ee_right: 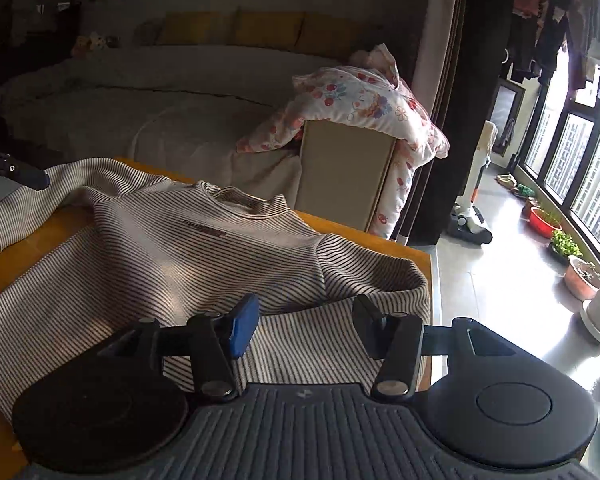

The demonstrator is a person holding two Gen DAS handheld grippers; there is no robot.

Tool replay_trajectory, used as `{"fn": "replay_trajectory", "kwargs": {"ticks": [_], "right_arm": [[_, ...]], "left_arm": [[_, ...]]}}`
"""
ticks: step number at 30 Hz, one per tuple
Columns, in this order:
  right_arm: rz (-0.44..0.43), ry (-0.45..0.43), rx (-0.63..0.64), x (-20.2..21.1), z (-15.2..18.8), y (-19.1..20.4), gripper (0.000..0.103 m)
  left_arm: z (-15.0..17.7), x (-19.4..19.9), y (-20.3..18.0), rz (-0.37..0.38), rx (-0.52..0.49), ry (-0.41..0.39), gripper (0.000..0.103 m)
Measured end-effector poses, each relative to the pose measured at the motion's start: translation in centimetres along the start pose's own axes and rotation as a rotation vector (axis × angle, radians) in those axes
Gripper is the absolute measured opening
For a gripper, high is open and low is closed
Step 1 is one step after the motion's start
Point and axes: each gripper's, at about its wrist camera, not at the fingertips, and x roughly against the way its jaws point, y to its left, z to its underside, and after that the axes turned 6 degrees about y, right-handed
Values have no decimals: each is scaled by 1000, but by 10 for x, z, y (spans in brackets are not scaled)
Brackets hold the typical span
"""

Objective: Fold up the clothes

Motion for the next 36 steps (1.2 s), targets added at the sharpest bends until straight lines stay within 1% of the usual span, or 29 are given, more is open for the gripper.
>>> {"fn": "replay_trajectory", "kwargs": {"ticks": [1,2,4,5,7,10,11,13,15,17,18,19,21,24,25,26,27,28,29,31,32,34,36], "right_arm": [[-24,20,0,-3,7,11,52],[-44,41,-12,-6,15,19,52],[-86,91,-58,-15,30,30,52],[-98,101,-86,-16,38,34,51],[-116,114,-138,-15,56,43,53],[-174,137,-134,3,69,56,53],[-204,148,-131,10,74,60,53],[-216,173,-60,24,78,73,53],[-136,106,-10,39,72,78,48],[-48,31,38,53,65,81,48],[42,-12,82,54,62,83,52],[139,-56,130,54,58,84,58],[207,-64,147,35,50,74,61],[213,-6,109,-3,44,62,59],[207,20,99,-16,42,58,41],[211,44,91,-27,40,51,26],[216,68,84,-37,37,45,7],[249,66,86,-41,30,38,6],[304,29,76,-37,19,27,6],[418,-56,50,-27,-4,5,4],[475,-134,-10,-12,-20,-14,4],[514,-259,-139,19,-42,-44,4],[477,-327,-239,40,-54,-66,4]], "left_arm": [[8,-12,-7,39,-11,26,80],[16,-22,-12,54,-23,45,80],[30,-38,-18,51,-38,81,80],[38,-45,-17,34,-18,108,80],[50,-40,-18,23,-18,85,80],[66,-22,-18,20,-2,110,80],[70,-16,-19,15,-1,119,80],[80,-3,-20,2,-3,137,80],[84,4,-23,-40,-15,144,80],[87,11,-27,-87,-30,149,82],[87,11,-29,-89,-30,140,85],[86,11,-30,-81,-26,126,89],[84,10,-34,-66,-20,98,91],[78,-2,-49,21,-43,50,95],[77,-7,-53,43,-55,50,95],[75,-13,-57,60,-68,54,96],[74,-18,-61,77,-81,58,96],[72,-24,-64,94,-93,62,96],[71,-29,-65,98,-98,68,96],[71,-37,-60,99,-89,82,96],[72,-40,-56,106,-74,87,97],[74,-47,-48,121,-46,97,97],[75,-45,-45,136,-27,105,97]]}}
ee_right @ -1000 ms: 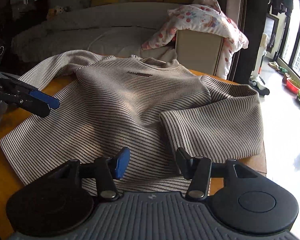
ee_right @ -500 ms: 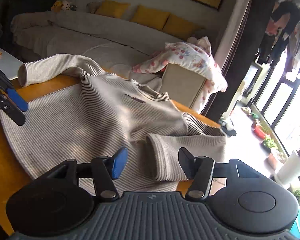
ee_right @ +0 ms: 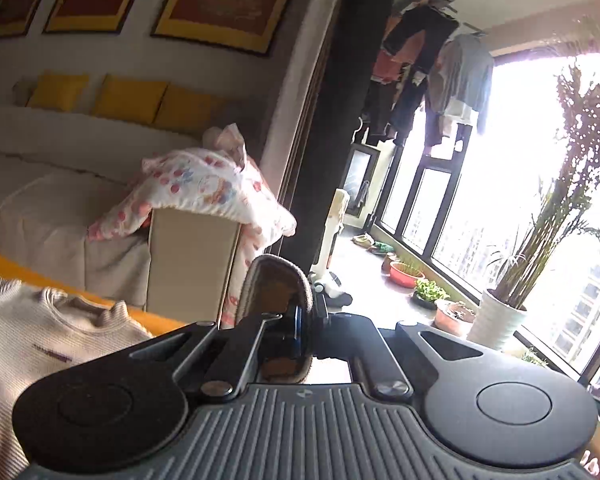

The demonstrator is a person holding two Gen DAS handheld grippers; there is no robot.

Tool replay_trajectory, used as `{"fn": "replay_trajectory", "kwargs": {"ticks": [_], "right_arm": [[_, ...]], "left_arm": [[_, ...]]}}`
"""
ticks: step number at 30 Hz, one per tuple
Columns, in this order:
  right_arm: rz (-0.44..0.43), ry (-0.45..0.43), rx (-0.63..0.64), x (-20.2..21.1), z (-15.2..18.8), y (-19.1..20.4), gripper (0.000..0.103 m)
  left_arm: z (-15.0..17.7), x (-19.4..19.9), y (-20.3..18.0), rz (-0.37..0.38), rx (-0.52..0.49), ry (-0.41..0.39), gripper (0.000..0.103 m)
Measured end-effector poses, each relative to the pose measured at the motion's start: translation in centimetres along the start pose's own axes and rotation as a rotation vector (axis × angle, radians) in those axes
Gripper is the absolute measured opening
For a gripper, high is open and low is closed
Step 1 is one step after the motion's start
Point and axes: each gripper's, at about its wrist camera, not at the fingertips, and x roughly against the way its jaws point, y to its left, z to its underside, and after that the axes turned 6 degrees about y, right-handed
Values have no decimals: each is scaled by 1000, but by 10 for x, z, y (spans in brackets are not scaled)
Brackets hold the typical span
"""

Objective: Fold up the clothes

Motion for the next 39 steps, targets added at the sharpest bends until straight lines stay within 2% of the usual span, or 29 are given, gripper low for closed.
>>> {"fn": "replay_trajectory", "kwargs": {"ticks": [5,8,10,14,19,24,30,32,33,34,36,39], "right_arm": [[-140,52,-218,-8,-15,-27,4],[-203,63,-281,-14,-21,-22,4],[-228,51,-258,-17,-29,-8,4],[-311,11,-191,-15,-58,37,4],[-410,-44,-129,-10,-91,87,4],[-475,-19,-86,-19,-98,132,4],[-494,49,-55,-39,-86,171,5],[-522,58,-61,-41,-82,174,10],[-546,58,-71,-42,-80,173,22],[-563,56,-83,-41,-79,171,41],[-591,44,-121,-40,-76,159,63],[-622,53,-171,-43,-67,137,75]], "left_arm": [[10,12,-2,18,28,23,97],[15,18,-1,19,42,4,97],[16,22,2,20,58,-15,98],[12,36,7,-22,71,-104,98],[6,75,10,-108,38,-244,99],[3,110,10,-246,-17,-360,102],[11,138,27,-322,41,-386,102],[14,144,32,-348,66,-379,102],[14,145,33,-359,77,-371,102],[13,147,34,-370,83,-360,102],[13,150,34,-391,85,-340,102],[12,153,37,-429,103,-313,103]]}}
